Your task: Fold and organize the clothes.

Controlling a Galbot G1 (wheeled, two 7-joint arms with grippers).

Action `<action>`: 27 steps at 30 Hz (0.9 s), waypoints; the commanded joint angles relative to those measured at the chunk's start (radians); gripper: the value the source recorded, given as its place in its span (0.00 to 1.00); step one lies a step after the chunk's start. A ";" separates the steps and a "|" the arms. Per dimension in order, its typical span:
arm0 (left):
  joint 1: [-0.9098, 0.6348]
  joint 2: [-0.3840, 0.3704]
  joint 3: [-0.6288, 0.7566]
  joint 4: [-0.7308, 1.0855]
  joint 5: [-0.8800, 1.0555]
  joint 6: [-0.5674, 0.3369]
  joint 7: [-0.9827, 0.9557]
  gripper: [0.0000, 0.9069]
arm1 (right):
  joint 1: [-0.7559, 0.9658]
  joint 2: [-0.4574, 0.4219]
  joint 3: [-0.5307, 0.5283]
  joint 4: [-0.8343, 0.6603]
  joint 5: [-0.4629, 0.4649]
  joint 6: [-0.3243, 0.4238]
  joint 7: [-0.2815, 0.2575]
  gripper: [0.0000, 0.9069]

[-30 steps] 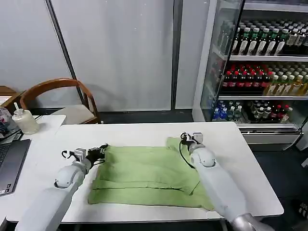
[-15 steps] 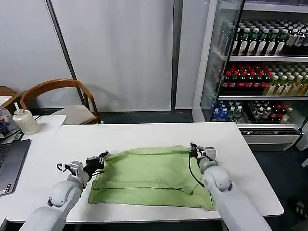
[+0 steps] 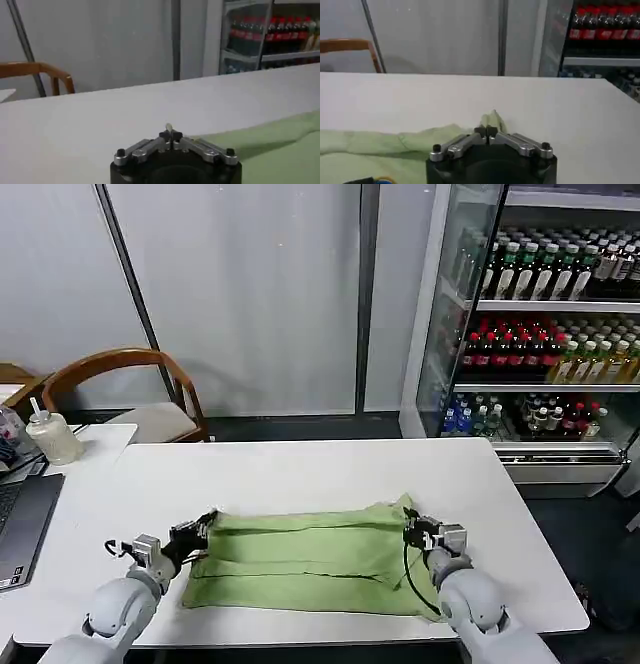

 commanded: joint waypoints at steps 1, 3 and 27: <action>0.033 0.015 -0.009 -0.025 -0.002 -0.006 -0.001 0.02 | -0.065 -0.013 0.018 0.071 -0.008 0.002 0.004 0.00; 0.034 0.019 -0.008 -0.026 -0.008 -0.022 0.003 0.02 | -0.072 -0.013 0.022 0.088 -0.007 0.000 0.003 0.00; 0.180 0.078 -0.054 -0.152 -0.013 0.049 -0.017 0.02 | -0.169 -0.014 0.066 0.167 -0.016 -0.045 0.017 0.00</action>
